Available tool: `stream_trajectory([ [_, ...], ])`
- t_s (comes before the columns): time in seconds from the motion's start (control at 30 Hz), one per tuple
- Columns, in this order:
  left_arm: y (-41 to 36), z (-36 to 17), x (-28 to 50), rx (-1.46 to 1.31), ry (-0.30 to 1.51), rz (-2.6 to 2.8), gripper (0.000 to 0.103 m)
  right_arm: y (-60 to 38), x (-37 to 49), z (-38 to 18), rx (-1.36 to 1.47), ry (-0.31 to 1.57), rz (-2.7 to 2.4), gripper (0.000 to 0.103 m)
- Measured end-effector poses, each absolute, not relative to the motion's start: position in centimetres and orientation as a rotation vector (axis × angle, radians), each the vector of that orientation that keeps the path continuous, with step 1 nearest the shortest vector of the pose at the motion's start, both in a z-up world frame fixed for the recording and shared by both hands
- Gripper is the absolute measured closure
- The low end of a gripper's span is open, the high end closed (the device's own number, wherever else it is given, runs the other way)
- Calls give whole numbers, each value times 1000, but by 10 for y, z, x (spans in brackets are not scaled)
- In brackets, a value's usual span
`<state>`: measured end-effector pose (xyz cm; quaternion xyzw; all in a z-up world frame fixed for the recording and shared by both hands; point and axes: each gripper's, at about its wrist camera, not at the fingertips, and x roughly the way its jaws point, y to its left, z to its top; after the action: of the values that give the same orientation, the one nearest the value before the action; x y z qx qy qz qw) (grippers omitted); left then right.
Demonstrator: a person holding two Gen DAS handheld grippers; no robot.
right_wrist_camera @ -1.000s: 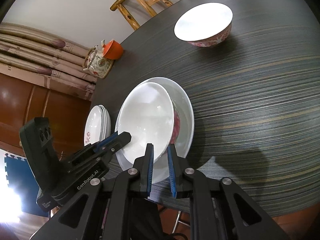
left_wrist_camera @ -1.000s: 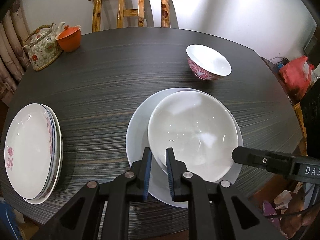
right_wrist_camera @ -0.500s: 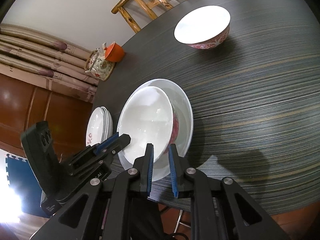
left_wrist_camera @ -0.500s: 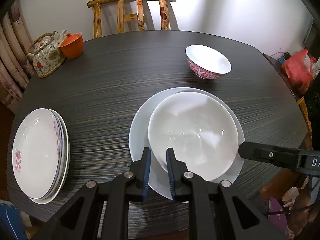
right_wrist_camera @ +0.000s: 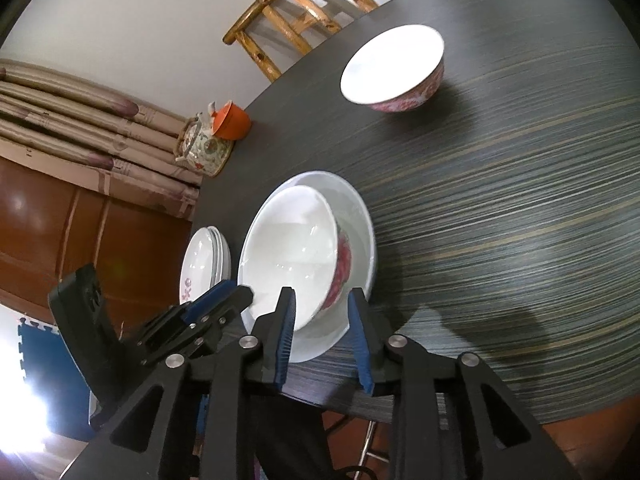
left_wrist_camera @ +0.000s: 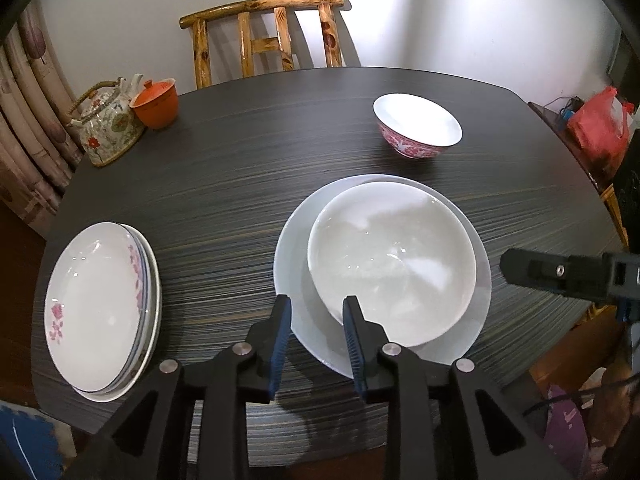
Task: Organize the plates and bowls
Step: 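Move both tools to the pink-patterned bowl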
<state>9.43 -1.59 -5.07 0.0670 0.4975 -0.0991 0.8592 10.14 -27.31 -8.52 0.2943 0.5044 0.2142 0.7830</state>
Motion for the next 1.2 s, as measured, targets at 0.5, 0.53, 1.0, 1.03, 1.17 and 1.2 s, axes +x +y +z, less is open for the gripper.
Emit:
stream_trajectory([
  [0.5, -21, -30, 89, 172, 1006, -195, 71, -346, 111, -113, 567, 976, 207, 66],
  [0.53, -20, -27, 91, 159, 1005, -201, 71, -349, 112, -113, 564, 970, 198, 64],
  [1.0, -19, 4, 147, -5, 1032, -233, 61, -375, 132, -136, 563, 893, 147, 53],
  [1.03, -21, 4, 152, -13, 1039, -239, 61, -376, 134, -136, 566, 888, 148, 52],
  [1.17, -32, 6, 174, -53, 1061, -283, 60, -377, 138, -136, 576, 876, 157, 51],
  [1.2, -34, 5, 180, -72, 1073, -293, 60, -377, 139, -137, 578, 873, 161, 51],
])
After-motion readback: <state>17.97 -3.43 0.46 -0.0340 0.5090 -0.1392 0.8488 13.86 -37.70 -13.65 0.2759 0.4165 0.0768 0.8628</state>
